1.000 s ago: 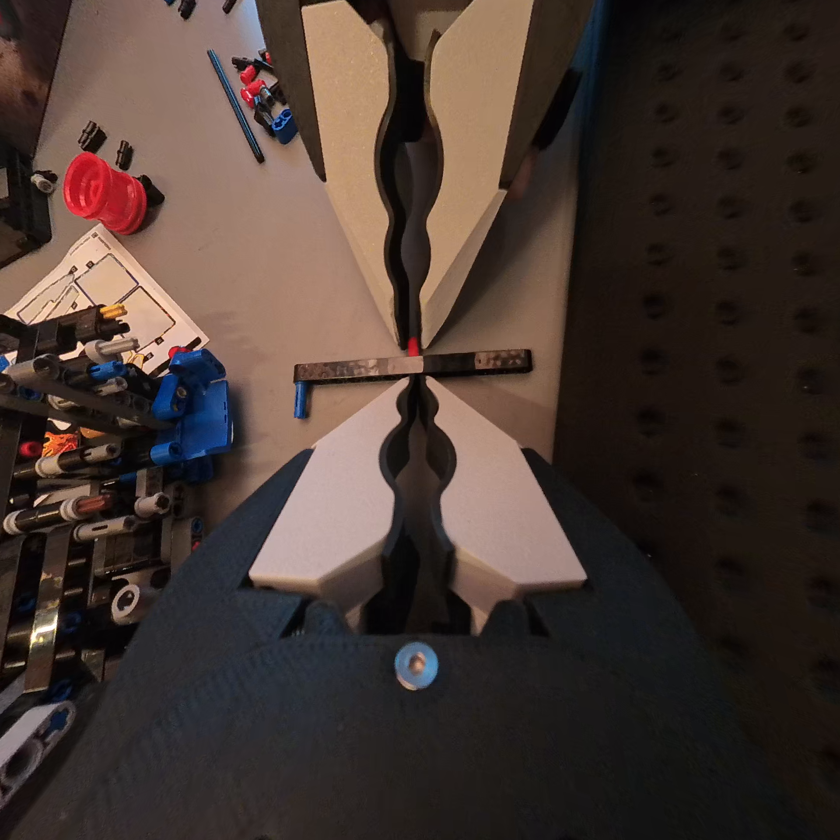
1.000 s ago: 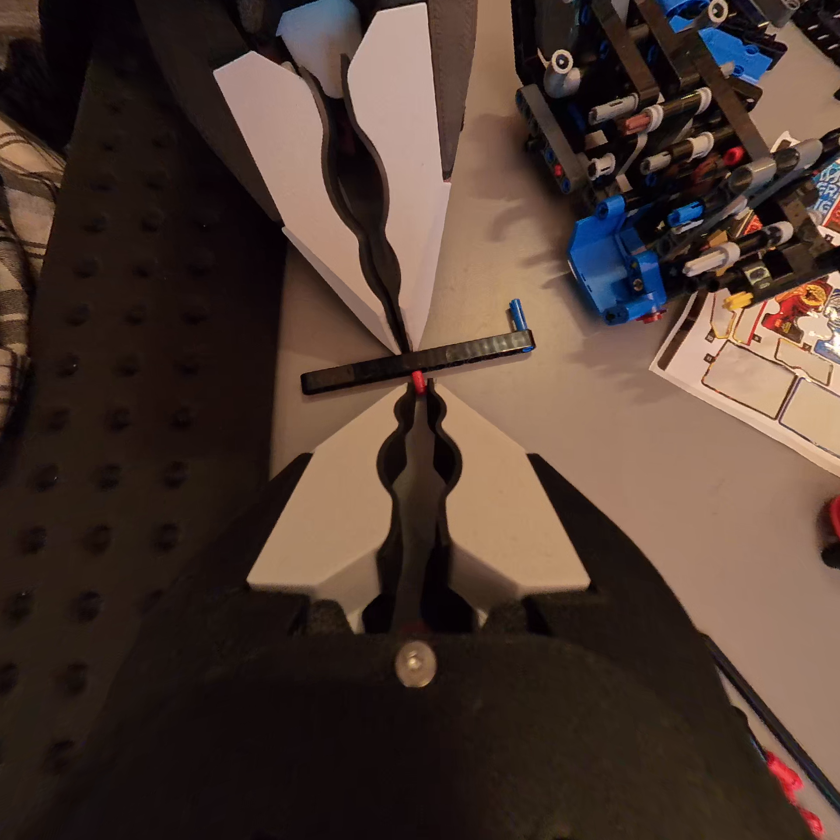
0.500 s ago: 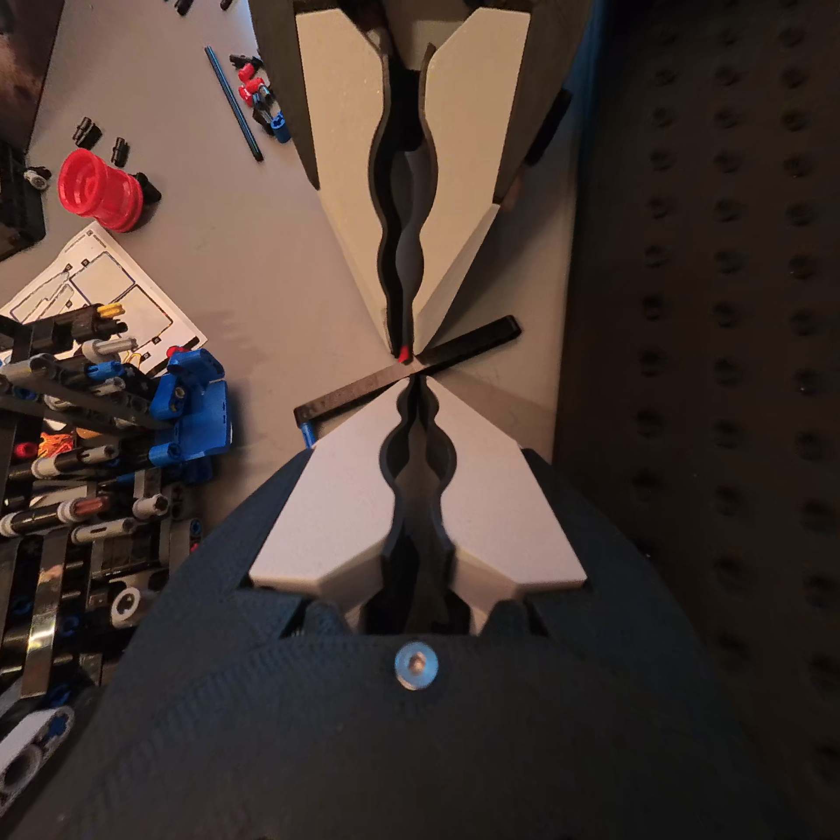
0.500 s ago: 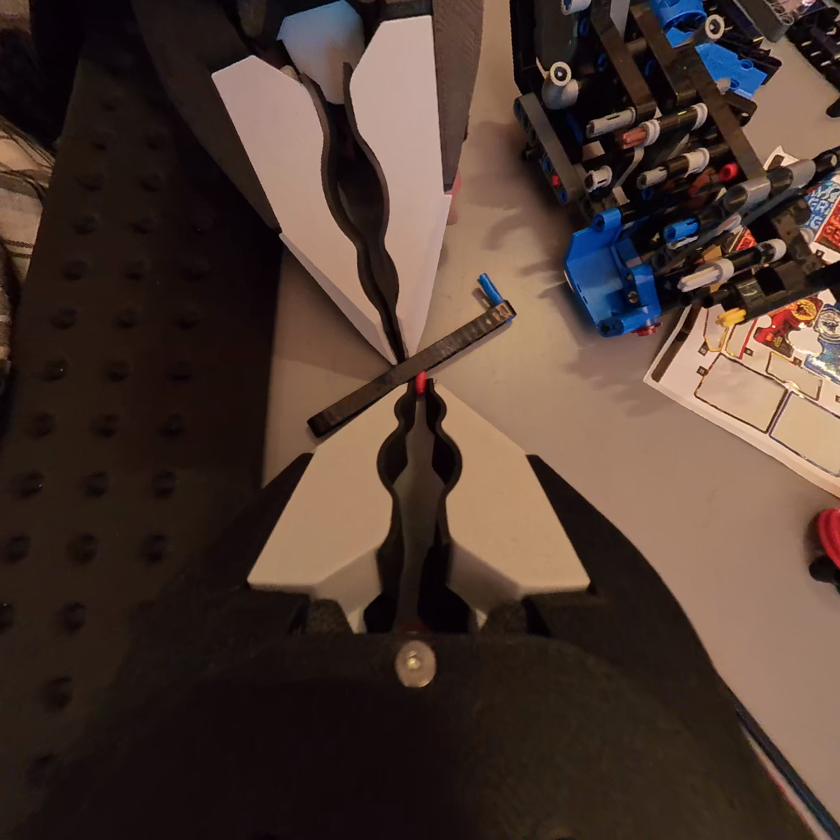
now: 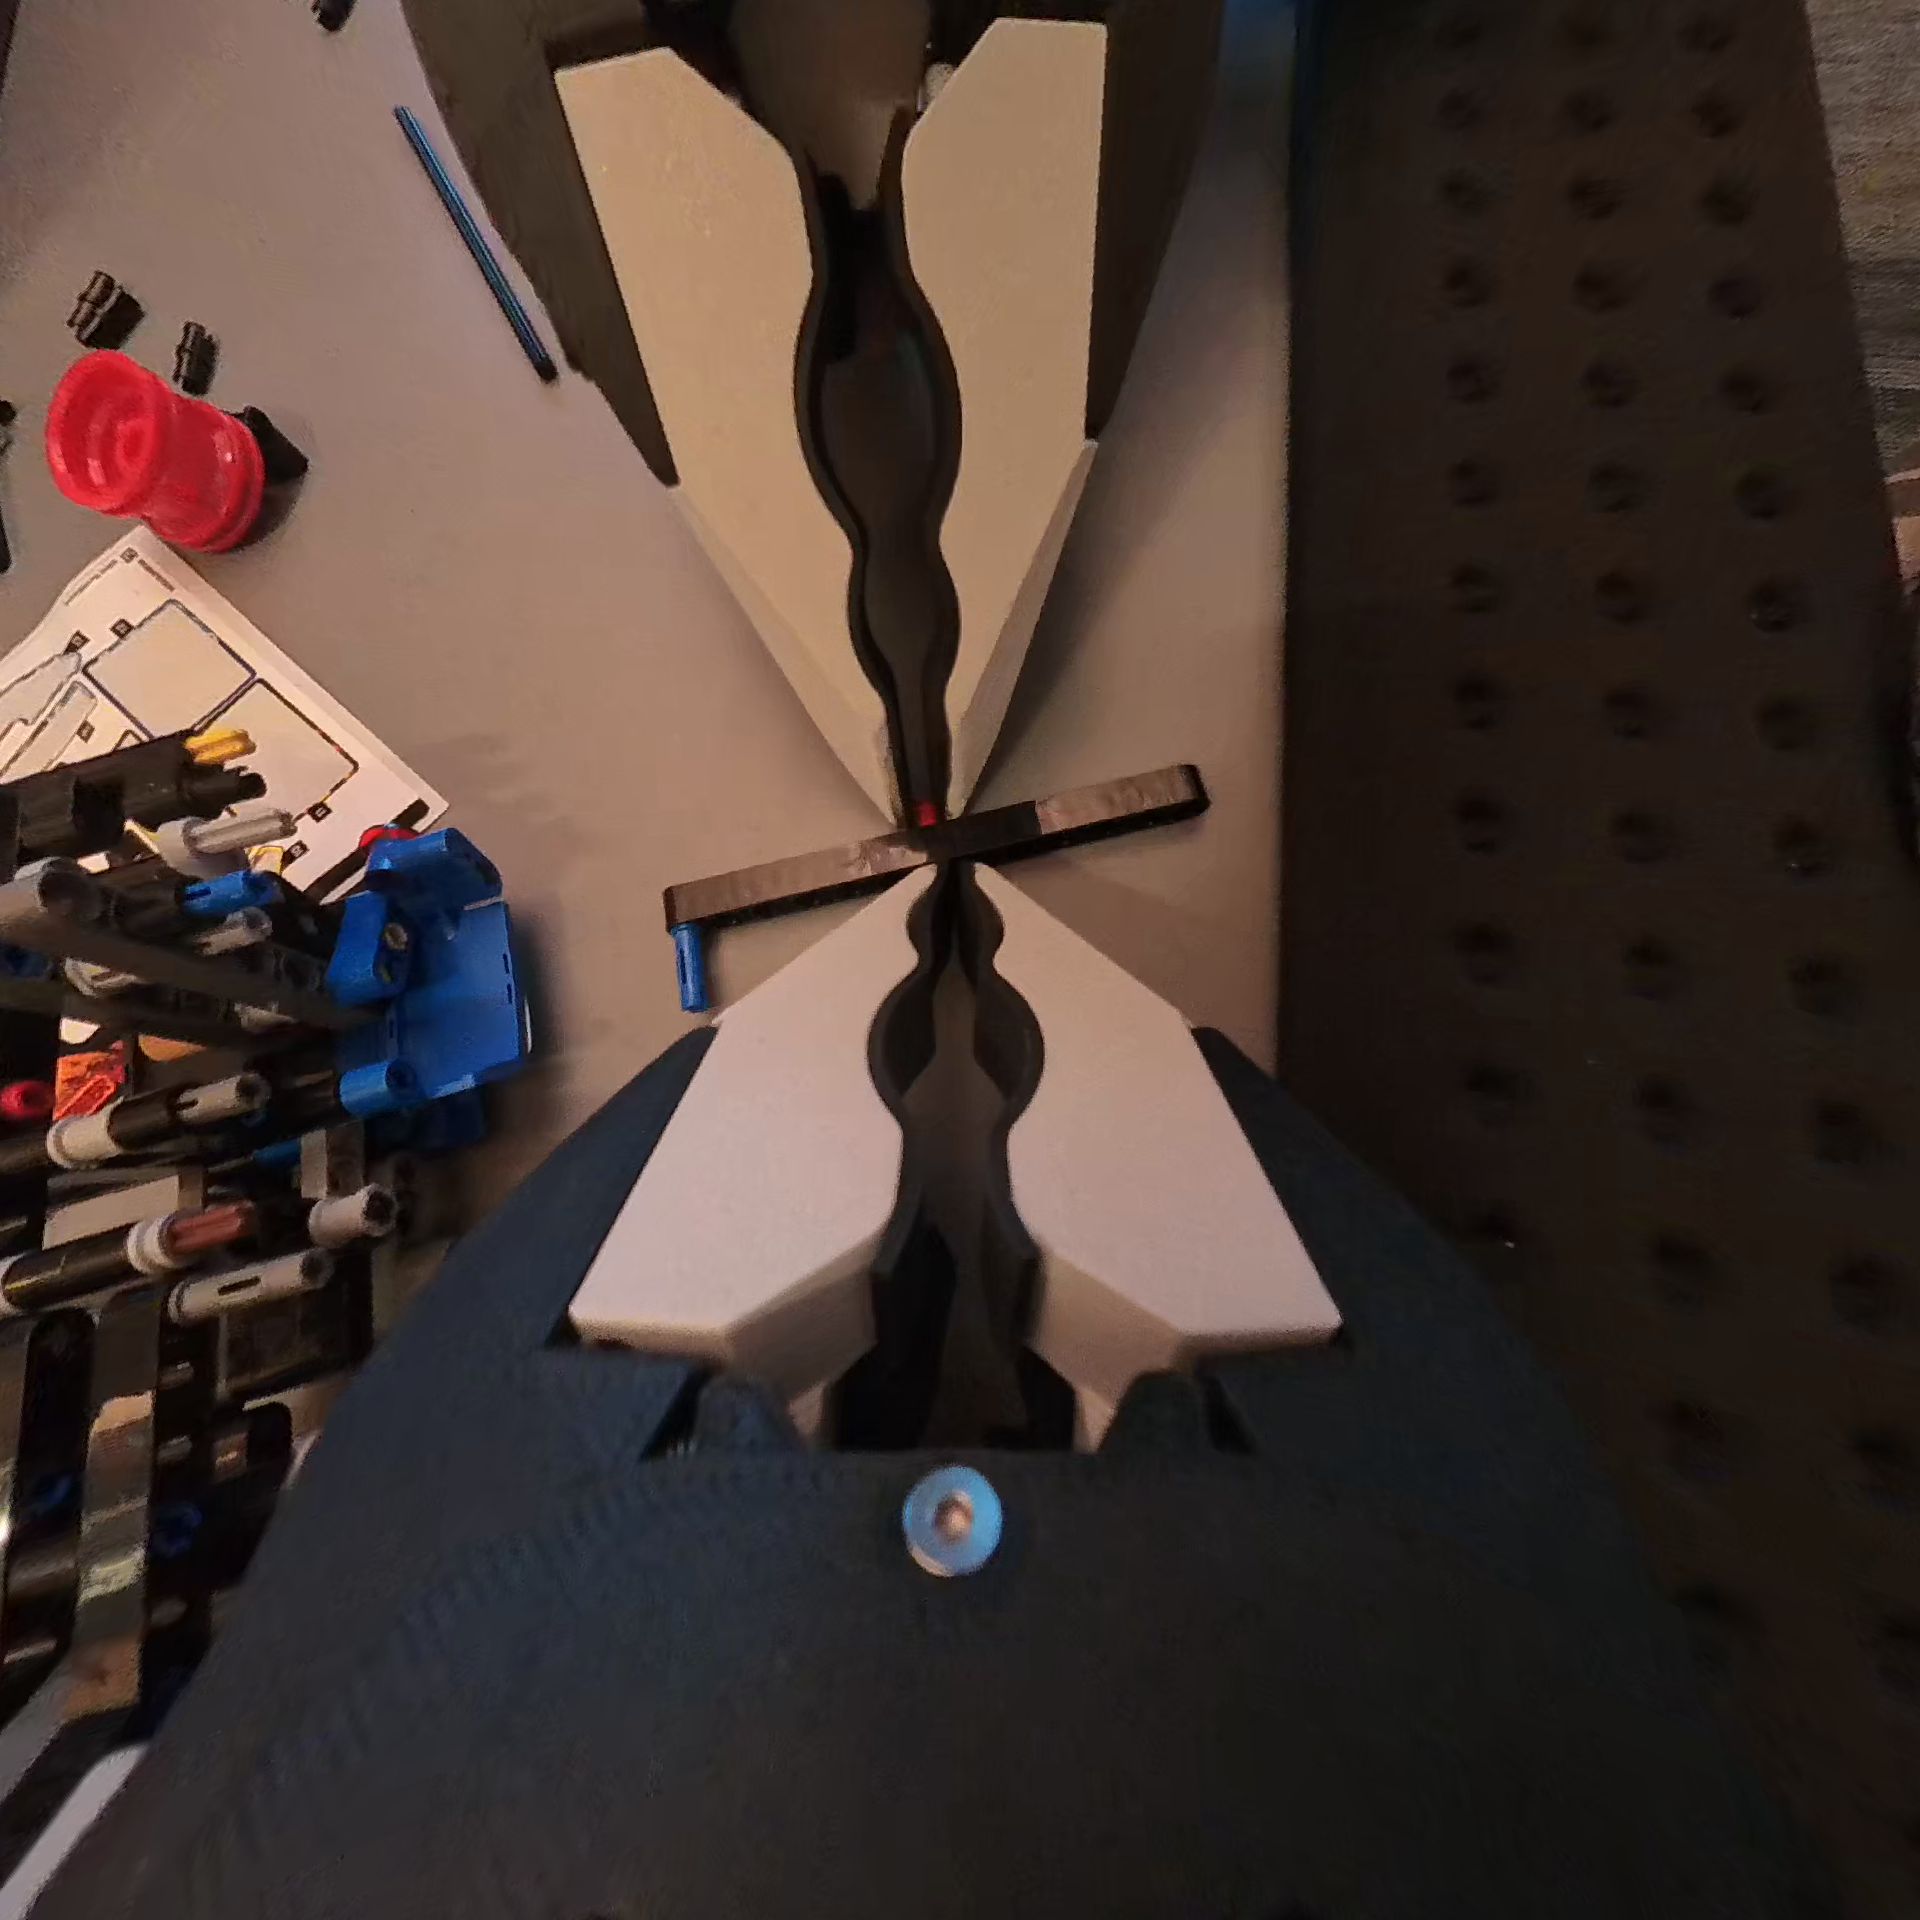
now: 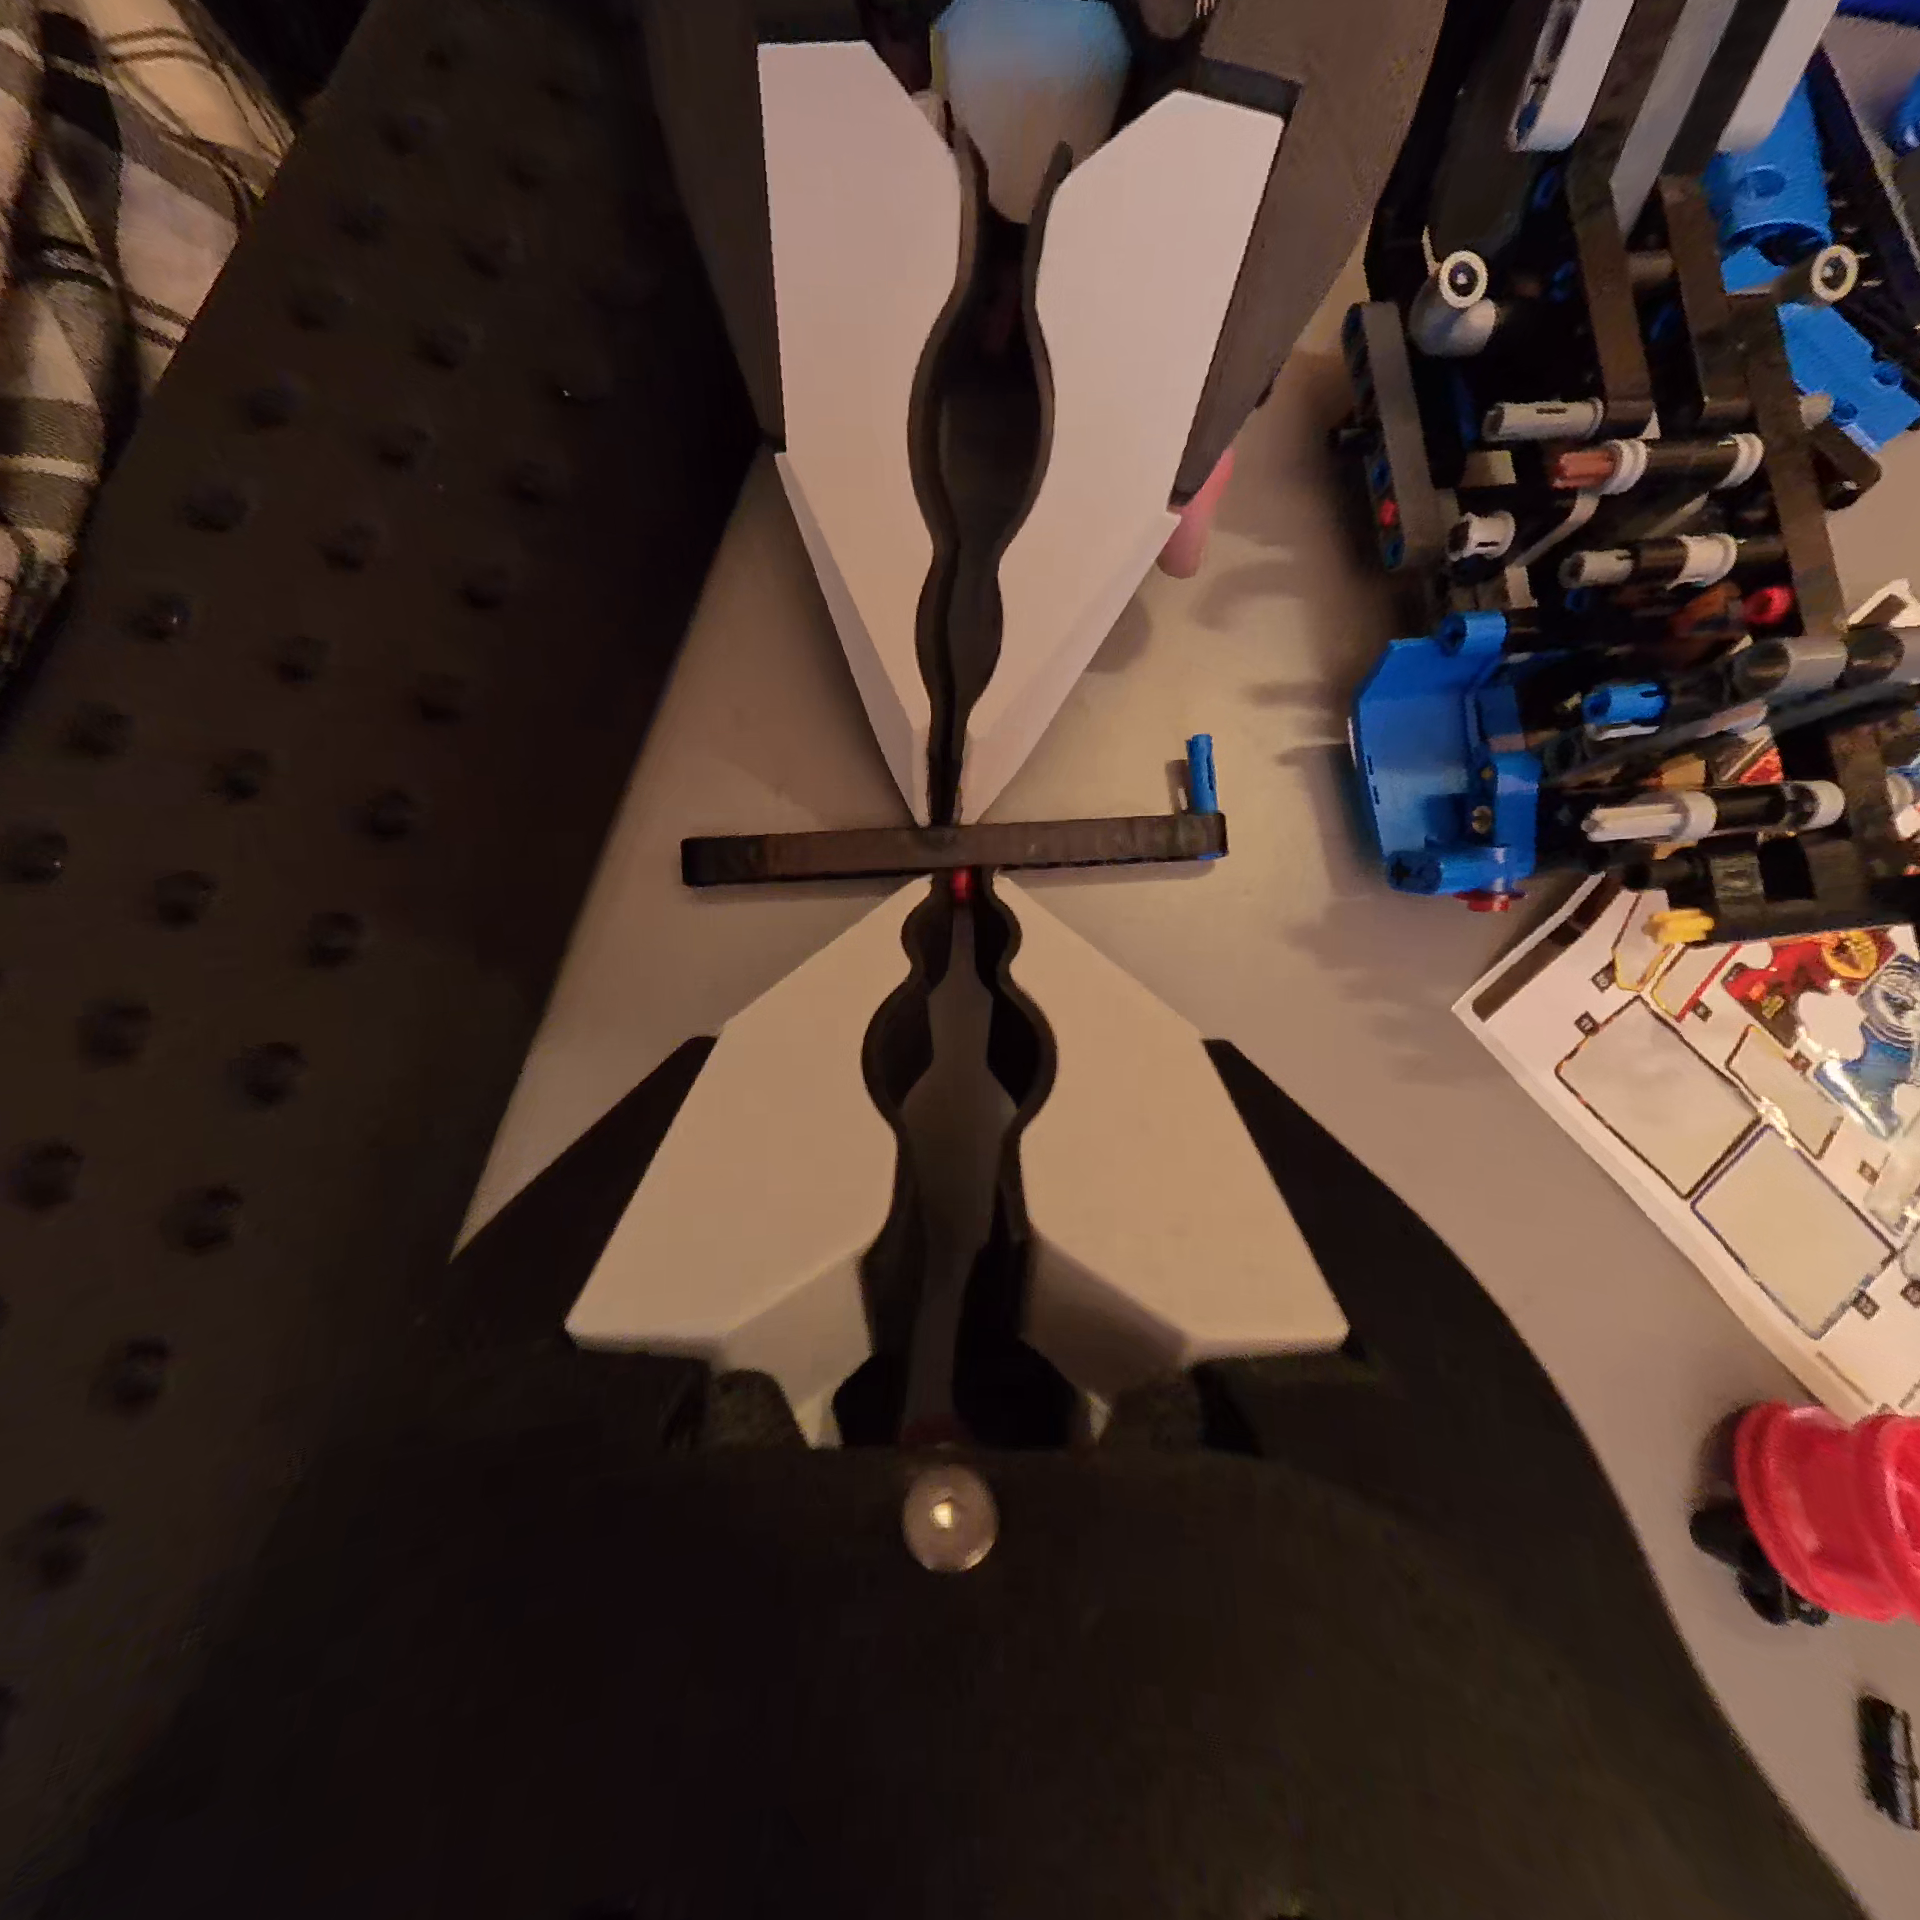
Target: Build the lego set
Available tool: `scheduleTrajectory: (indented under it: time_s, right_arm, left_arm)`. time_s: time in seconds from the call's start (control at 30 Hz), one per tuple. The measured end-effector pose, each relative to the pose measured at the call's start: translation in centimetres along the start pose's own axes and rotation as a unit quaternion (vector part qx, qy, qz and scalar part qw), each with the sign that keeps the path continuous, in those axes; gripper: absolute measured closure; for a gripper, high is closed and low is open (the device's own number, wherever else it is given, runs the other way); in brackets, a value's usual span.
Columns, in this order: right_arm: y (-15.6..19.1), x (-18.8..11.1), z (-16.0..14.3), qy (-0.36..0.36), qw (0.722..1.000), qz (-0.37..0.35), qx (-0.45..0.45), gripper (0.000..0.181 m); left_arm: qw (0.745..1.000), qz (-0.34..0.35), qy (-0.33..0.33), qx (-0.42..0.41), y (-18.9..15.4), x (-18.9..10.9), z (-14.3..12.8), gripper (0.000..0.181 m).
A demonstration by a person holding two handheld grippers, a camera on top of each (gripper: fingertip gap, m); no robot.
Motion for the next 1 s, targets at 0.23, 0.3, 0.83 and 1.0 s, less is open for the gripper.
scheduleTrajectory:
  time_s: [0.23, 0.3, 0.83, 1.0]
  right_arm:
    - [-0.09, 0.05, -0.01, -0.006, 1.000, 0.005, 0.008, 0.179]
    - [-0.16, -0.05, -0.12, -0.006, 1.000, -0.004, 0.021, 0.178]
    - [0.25, -0.29, -0.47, -0.012, 0.999, -0.009, 0.041, 0.181]
    - [0.29, -0.19, -0.27, -0.007, 0.999, -0.013, 0.040, 0.181]
  left_arm:
    - [1.000, -0.008, -0.001, 0.001, 0.16, 0.04, 0.03, 0.181]
    - [1.000, -0.004, -0.001, 0.001, 0.15, 0.07, 0.03, 0.181]
    - [1.000, 0.001, -0.002, 0.002, 0.20, 0.18, 0.12, 0.181]
    - [1.000, -0.001, -0.002, 0.005, 0.21, 0.20, 0.17, 0.181]
Point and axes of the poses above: each gripper's, where its closed fingertips meet, x out along the fingers, z out of its top, y = z × x across the jaws, the point moved 8 cm from there along -x, back along the fingers, and after that the axes turned 3 degrees about y, right-handed, at the moved point
